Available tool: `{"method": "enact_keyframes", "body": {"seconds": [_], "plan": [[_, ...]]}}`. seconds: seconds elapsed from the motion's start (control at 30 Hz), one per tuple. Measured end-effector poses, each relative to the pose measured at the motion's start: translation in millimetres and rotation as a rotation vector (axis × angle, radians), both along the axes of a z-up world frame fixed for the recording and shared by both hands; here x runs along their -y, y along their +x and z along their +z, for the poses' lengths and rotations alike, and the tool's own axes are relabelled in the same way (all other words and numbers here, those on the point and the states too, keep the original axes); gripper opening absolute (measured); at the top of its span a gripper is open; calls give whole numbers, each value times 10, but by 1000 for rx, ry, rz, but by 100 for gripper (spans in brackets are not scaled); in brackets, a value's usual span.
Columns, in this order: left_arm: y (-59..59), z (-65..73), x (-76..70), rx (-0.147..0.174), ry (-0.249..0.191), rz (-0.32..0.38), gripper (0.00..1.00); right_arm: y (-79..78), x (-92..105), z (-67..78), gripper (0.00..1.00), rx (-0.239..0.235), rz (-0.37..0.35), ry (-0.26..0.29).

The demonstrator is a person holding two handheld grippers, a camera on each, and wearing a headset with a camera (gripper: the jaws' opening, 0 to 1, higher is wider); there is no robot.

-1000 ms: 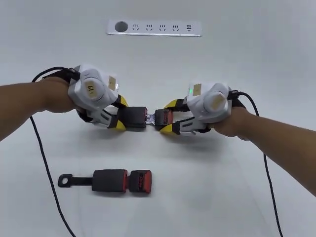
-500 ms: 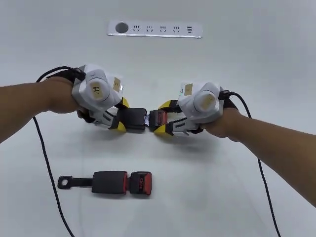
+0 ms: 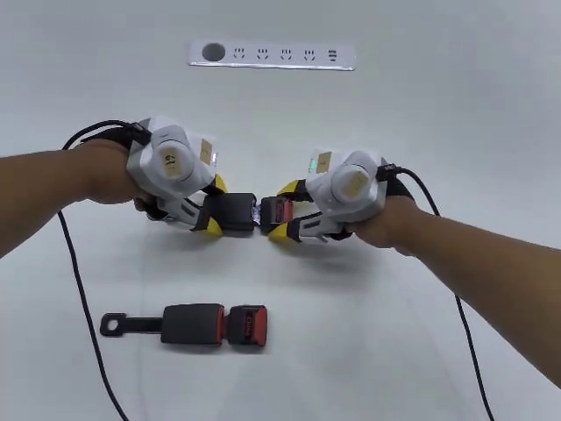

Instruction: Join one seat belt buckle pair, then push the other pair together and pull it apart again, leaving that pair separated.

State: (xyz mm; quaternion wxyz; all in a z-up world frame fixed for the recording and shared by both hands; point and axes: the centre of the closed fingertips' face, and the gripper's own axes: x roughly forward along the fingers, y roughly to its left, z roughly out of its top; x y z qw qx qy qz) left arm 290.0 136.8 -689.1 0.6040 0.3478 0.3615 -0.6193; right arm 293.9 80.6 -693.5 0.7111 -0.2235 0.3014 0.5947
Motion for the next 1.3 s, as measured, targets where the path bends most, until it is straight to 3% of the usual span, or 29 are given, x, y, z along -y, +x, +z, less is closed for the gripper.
{"method": "enact_keyframes", "body": {"seconds": [0.87,1.3], "plan": [[18,-20,-33,-2,-20,-13,33,-19,-17,34,33,6,33,-13],[28,-24,-80,-6,-28,14,33,4,103,23,33,4,38,-21]]}}
